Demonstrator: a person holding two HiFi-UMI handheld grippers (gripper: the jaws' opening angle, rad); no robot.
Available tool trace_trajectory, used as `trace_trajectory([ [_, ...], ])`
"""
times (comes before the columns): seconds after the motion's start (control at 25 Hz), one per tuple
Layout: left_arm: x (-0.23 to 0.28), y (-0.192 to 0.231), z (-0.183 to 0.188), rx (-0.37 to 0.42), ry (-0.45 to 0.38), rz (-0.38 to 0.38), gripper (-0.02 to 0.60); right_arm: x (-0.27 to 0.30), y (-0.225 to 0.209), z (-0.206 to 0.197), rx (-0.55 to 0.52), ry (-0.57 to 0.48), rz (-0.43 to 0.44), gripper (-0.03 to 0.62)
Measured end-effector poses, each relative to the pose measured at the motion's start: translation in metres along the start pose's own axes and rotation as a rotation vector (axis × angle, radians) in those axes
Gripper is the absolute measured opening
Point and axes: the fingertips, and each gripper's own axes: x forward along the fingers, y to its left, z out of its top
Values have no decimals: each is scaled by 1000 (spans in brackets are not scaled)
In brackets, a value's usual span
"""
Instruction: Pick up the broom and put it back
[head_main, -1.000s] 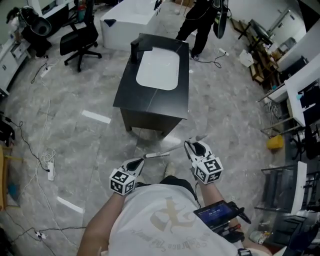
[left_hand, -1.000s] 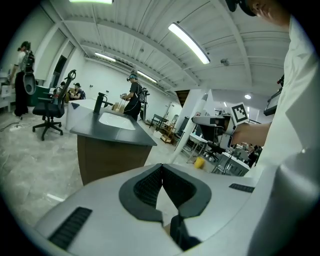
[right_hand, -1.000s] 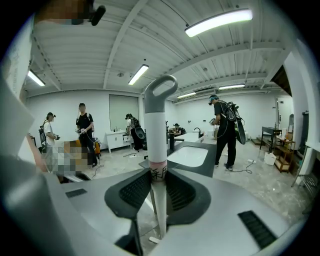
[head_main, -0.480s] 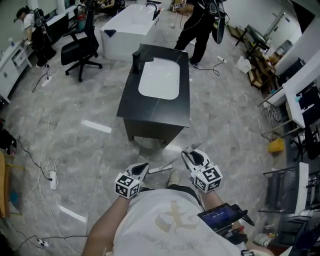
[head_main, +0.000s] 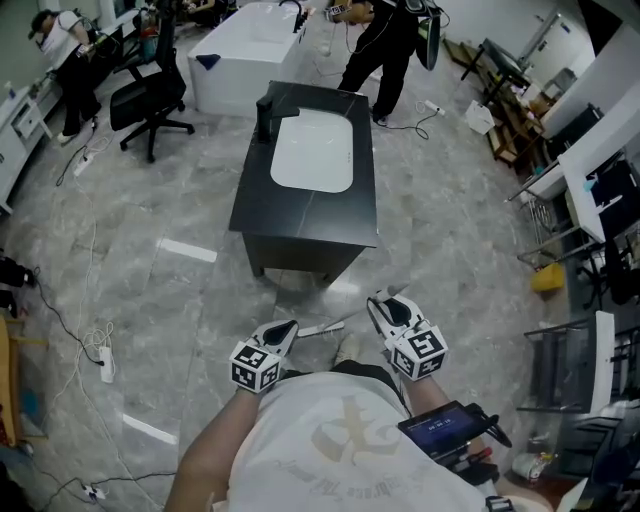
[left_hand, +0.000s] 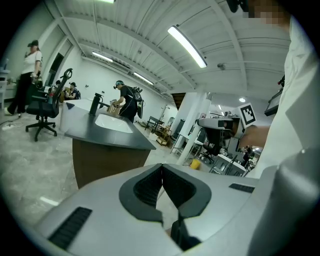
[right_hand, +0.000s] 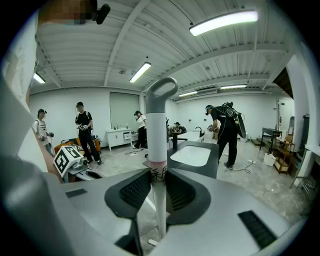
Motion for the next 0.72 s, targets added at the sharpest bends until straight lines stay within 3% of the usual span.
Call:
trace_trajectory([
  [0.36,-17,11,-3,-39,-27,62,12,20,-6,-13,-1,62,7,109],
  [0.72,-54,34,-21,-104,-17,184,12,64,-12,-50,32,145,21,109],
])
